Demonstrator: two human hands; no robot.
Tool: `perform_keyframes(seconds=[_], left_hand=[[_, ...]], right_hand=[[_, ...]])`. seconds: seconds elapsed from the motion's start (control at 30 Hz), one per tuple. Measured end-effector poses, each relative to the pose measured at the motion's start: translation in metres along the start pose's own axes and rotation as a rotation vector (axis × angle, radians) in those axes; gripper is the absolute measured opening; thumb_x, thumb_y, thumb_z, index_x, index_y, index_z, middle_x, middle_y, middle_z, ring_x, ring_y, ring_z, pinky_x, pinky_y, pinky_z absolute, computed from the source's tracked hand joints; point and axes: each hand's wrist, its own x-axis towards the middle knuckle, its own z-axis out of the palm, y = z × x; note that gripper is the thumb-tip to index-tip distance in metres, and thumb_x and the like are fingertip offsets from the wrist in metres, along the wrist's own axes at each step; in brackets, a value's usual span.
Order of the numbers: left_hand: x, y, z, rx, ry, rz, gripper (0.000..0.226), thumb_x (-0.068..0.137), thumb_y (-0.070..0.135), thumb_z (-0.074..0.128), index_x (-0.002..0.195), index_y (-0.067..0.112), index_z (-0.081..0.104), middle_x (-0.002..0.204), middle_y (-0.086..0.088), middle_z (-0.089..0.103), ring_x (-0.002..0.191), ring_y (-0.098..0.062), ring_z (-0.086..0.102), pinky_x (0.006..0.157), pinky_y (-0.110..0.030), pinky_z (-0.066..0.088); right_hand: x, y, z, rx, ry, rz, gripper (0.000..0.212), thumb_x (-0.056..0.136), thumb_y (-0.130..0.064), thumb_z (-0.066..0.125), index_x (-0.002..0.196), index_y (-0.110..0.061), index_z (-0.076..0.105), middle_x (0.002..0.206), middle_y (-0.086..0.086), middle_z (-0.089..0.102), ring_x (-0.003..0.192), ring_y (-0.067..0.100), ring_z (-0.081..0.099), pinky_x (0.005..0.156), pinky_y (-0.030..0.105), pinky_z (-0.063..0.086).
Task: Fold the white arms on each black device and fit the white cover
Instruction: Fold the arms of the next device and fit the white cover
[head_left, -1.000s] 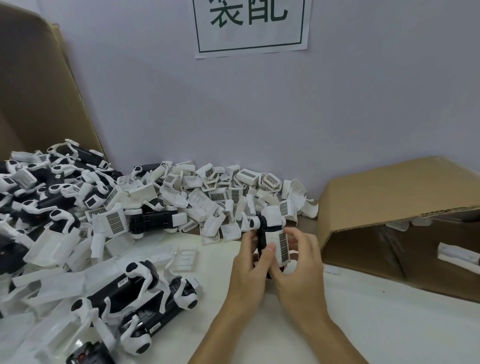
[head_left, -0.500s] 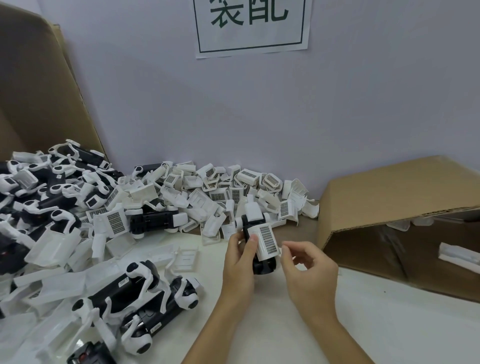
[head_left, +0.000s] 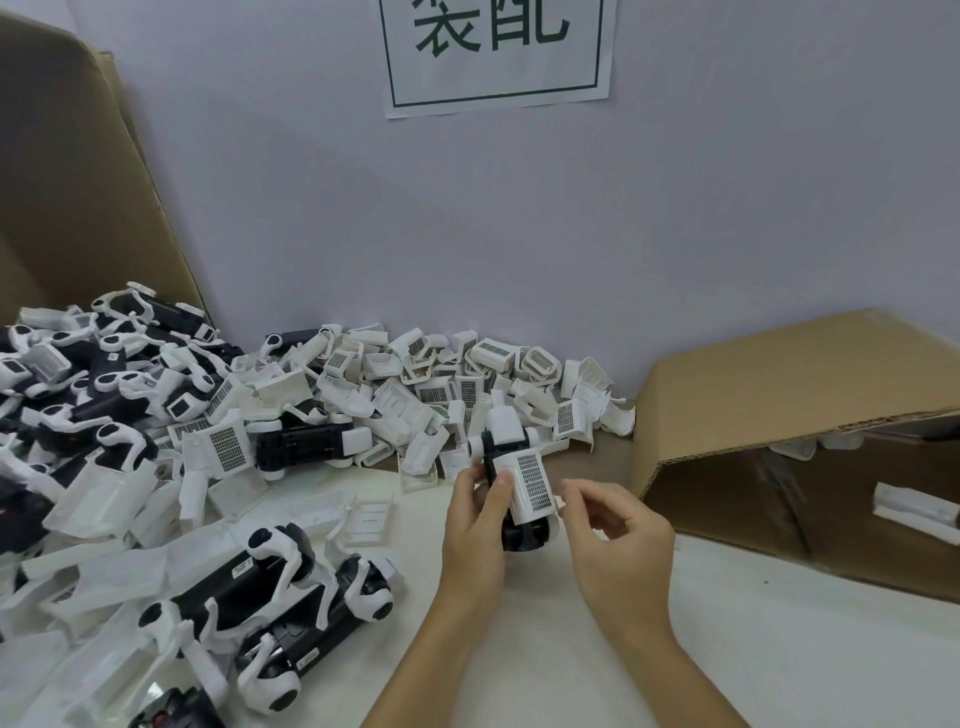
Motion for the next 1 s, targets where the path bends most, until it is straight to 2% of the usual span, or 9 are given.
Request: perform_keyframes(seconds=[0.27,0.43,0.67,0.83,1.0], left_hand=[[0.0012,-0.0012,0.0004,-0.005,0.018,-0.010,0.015,0.102,0.022,0.053,0.113,0.019,0.063,0.093,0.012,0.075,0.084,-0.001,0.071,0.064,-0.015,0.052],[0.0010,-0.0007,0.0006,-0.003,0.008,-0.001,0.015,0.102,0.021,0.052,0.113,0.017,0.062,0.093,0.012,0.076,0.083,0.000,0.071,0.063,-0.014,0.052],[0.0010,-0.0011,0.0006,-0.001,0.006,0.001,0.016,0.102,0.022,0.052,0.114,0.018,0.062,0.095,0.012,0.076,0.086,0.000,0.071,0.064,-0.013,0.051],[0.0010,-0.0016,0.0006,-0.002,0.011,-0.007,0.016,0.101,0.024,0.053,0.114,0.019,0.063,0.098,0.010,0.076,0.090,-0.004,0.071,0.068,-0.015,0.053],[0.0007,-0.0004,0.0005,-0.009,0.005,-0.010,0.018,0.101,0.022,0.053,0.116,0.017,0.063,0.099,0.007,0.076,0.090,-0.004,0.071,0.067,-0.016,0.053]], right_hand=[[0.0002,0.0014,0.0002,0.013,-0.032,0.006,0.034,0.081,0.007,0.074,0.086,-0.026,0.077,0.080,-0.010,0.074,0.075,0.014,0.070,0.063,0.022,0.055],[0.0001,0.0003,-0.0006,0.040,-0.031,0.005,0.031,0.080,0.008,0.075,0.084,-0.023,0.078,0.079,-0.009,0.074,0.072,0.014,0.069,0.062,0.017,0.052],[-0.0007,-0.0039,-0.0005,0.043,-0.006,0.019,0.035,0.087,0.000,0.070,0.082,-0.034,0.073,0.078,-0.011,0.072,0.073,0.011,0.068,0.063,0.014,0.051],[-0.0008,-0.0014,-0.0008,0.012,-0.026,0.029,0.038,0.089,0.004,0.065,0.081,-0.033,0.073,0.079,-0.012,0.072,0.076,0.014,0.068,0.065,0.028,0.057],[0.0006,-0.0023,-0.0024,0.039,-0.021,-0.059,0.032,0.080,0.008,0.074,0.087,-0.023,0.077,0.082,-0.010,0.073,0.075,0.014,0.068,0.062,0.018,0.052]])
